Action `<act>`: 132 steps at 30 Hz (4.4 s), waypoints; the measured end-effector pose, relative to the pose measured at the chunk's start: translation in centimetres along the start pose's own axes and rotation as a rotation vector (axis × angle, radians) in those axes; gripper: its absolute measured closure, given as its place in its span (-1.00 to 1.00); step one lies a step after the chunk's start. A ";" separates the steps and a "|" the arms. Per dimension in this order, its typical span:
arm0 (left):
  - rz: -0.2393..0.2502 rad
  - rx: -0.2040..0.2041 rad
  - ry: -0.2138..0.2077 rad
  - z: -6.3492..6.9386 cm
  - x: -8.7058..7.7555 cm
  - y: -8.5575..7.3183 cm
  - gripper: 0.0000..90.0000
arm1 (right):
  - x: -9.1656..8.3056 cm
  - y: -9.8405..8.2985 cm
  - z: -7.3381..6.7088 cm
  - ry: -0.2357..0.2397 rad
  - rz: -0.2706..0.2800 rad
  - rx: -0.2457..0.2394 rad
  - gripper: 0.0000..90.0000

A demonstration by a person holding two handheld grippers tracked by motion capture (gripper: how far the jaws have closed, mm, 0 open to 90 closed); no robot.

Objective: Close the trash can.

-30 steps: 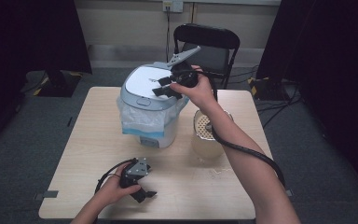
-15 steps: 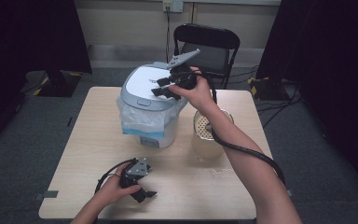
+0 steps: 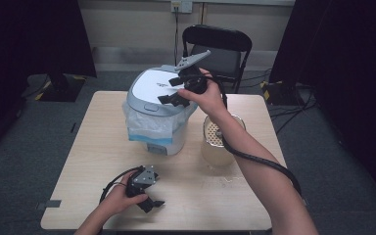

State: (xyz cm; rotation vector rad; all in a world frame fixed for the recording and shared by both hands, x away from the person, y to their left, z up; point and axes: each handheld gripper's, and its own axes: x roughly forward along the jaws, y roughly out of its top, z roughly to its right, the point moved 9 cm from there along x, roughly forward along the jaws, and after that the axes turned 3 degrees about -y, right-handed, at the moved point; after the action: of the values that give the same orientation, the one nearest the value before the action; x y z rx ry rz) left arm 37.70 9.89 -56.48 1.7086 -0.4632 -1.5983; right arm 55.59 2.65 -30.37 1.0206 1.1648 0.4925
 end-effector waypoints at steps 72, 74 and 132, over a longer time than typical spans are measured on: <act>0.005 -0.005 -0.002 0.1 0.1 0.0 -1.00 | -7.9 -11.8 -3.7 0.066 -0.065 0.004 -0.66; 0.004 -0.005 0.000 0.0 0.1 0.0 -1.00 | -8.0 -12.3 -3.7 0.061 -0.060 0.011 -0.66; 0.005 -0.005 0.000 0.0 0.1 0.0 -1.00 | -10.9 -20.7 -6.6 0.086 -0.079 0.058 -0.67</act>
State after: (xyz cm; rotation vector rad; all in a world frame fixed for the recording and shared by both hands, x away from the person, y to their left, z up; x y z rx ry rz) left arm 37.68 9.83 -56.53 1.7031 -0.4626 -1.5944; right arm 42.05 -13.26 -42.81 1.0070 1.2973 0.4464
